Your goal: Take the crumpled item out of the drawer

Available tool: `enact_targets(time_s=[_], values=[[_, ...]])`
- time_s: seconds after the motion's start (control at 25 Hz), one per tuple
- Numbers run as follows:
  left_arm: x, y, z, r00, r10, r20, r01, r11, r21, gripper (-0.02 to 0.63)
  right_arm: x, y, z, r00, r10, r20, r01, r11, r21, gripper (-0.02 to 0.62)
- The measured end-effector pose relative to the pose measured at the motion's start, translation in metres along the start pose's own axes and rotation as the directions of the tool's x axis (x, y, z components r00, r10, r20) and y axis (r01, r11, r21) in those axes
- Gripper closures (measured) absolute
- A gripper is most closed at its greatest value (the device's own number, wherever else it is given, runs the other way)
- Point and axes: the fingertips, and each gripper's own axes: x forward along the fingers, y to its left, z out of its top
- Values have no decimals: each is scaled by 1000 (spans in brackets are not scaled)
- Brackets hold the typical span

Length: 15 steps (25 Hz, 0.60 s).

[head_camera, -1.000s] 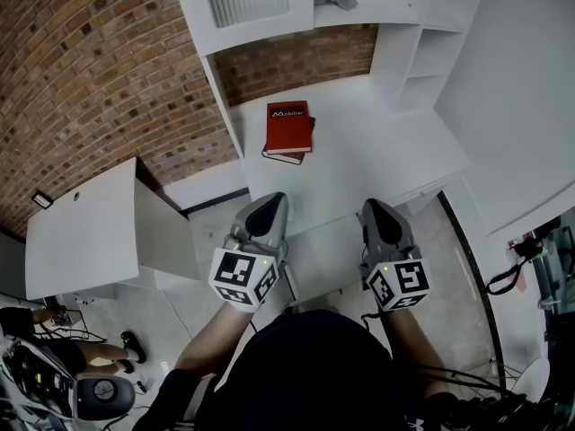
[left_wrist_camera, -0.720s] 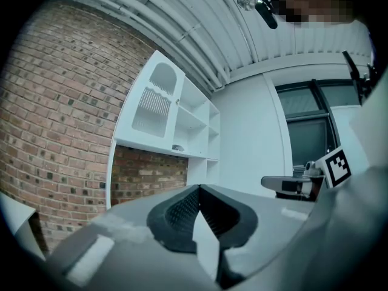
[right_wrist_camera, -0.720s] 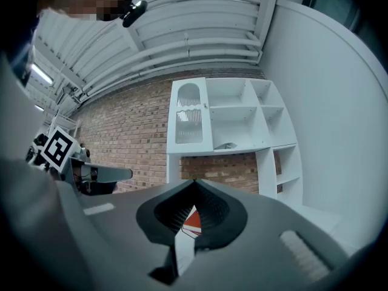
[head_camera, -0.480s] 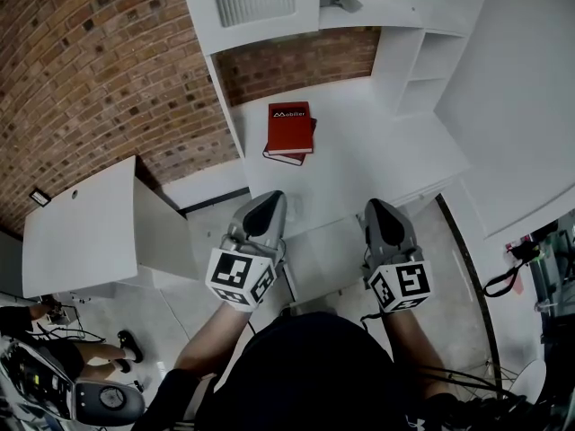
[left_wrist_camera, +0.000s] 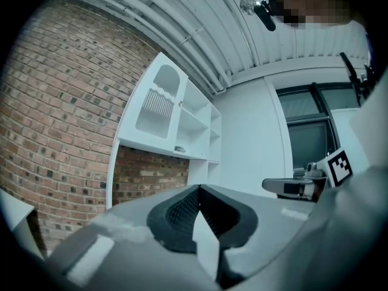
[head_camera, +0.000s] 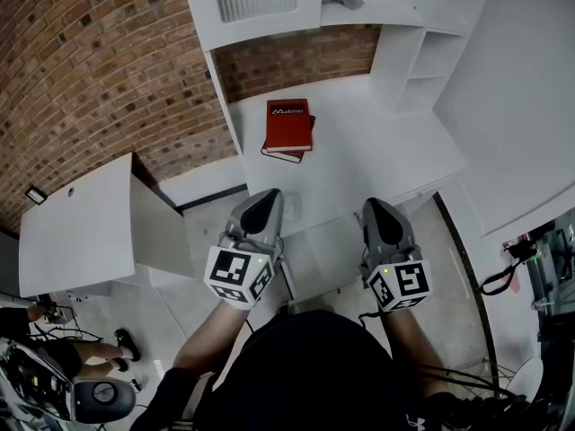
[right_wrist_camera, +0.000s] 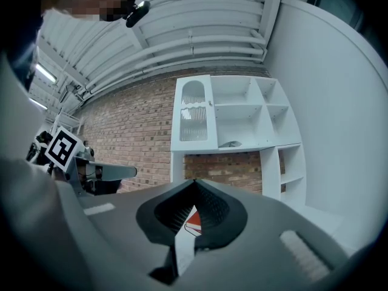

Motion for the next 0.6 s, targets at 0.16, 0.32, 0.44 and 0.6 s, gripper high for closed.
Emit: enact_targets(time_s=[0.16,0.32,0.44,0.6], values=[[0,2,-2,1000,-3,-2,3,1000,4,603,1,-1,-2,1000,-8,0,8,1000,5,594],[2,2,-4,1000,-6,-5,6,1000,6,603,1,-4,-4,1000,-16,0,16,1000,9,594],[3,2,-5,1000,-10,-9,10,1000,7,603,1,-5,-6,1000,-20,-3,20,1000,12,594],[4,6,-8,1000,-11,-14,11,1000,5,603,4,-3,-8,1000,-23,-3,23,1000,17,594]])
